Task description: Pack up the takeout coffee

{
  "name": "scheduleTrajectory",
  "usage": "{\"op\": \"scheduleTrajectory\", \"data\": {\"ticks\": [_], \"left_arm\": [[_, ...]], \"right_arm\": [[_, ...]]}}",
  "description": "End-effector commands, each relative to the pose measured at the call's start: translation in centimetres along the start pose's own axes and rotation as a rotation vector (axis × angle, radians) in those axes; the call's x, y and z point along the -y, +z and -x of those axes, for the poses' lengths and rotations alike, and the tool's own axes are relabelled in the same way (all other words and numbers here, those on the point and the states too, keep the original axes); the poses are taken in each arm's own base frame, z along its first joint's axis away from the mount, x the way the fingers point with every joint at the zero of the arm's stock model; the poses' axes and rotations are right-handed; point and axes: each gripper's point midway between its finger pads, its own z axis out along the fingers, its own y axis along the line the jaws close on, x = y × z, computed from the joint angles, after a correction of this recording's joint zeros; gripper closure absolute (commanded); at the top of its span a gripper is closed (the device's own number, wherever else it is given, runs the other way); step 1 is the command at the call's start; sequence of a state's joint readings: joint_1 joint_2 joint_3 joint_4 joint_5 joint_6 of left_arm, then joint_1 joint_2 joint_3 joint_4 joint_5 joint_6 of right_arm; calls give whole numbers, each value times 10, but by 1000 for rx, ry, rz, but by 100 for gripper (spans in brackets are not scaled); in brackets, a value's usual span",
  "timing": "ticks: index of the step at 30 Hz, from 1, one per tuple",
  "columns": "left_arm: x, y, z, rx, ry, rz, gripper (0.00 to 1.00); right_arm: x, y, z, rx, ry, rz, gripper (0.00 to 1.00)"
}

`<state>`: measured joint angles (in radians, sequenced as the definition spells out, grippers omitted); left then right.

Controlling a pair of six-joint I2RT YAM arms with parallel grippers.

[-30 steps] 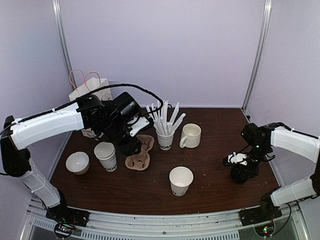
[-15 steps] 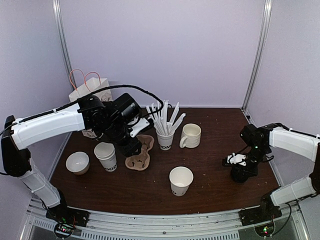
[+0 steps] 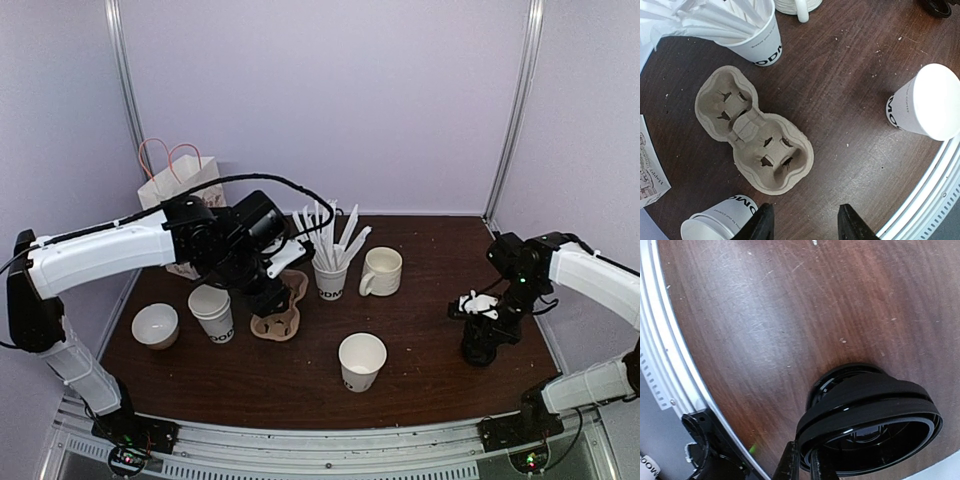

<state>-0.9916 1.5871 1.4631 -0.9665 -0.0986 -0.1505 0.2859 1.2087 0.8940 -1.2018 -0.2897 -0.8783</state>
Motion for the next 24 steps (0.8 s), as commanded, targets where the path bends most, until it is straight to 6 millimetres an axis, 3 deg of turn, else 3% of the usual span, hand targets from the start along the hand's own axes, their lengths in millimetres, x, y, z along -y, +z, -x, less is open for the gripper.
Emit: {"op": "scheduleTrajectory", "data": {"ticks": [1, 4, 6, 7, 8, 10, 12, 14, 15, 16, 17, 19, 20, 21, 22, 24], "left_arm": [[15, 5, 16, 46, 45, -43, 55], [20, 4, 22, 56, 61, -50, 55], [23, 5, 24, 62, 67, -57, 55], [24, 5, 25, 64, 68, -59, 55], [24, 6, 25, 62, 68, -61, 55], [26, 7, 25, 59, 71, -65, 55], [28, 8, 27, 63, 73, -71, 55], [31, 9, 27, 61, 79, -76, 55], [32, 8, 28, 65, 80, -77, 55], [32, 8, 29, 64, 81, -78, 55], [33, 8, 29, 66, 83, -80, 55], [34, 9, 29, 64, 85, -82, 55], [35, 10, 30, 63, 88, -84, 55], [35, 9, 31, 65, 88, -85, 55], [37, 9, 32, 70, 92, -89, 55], [41, 7, 40, 108, 101, -86, 55]], "right_arm": [[-16, -7, 10, 49, 63, 144, 99], [7, -9, 14, 33, 132, 78, 100], [-3, -35, 30, 158, 172, 237, 98], [9, -34, 33, 139, 231, 228, 100], [32, -29, 21, 38, 248, 114, 100], [35, -39, 27, 83, 249, 187, 99], [87, -31, 13, -37, 323, -61, 100], [58, -39, 34, 91, 280, 137, 100], [74, -43, 38, 119, 321, 100, 100], [106, -35, 22, -7, 391, -89, 100], [110, -32, 21, -59, 353, -136, 100], [67, -48, 53, 172, 289, 201, 98], [88, -44, 52, 177, 375, 156, 100], [114, -33, 34, 52, 445, 9, 100], [109, -32, 38, 32, 361, 22, 100], [70, -64, 73, 285, 316, 276, 99]]}}
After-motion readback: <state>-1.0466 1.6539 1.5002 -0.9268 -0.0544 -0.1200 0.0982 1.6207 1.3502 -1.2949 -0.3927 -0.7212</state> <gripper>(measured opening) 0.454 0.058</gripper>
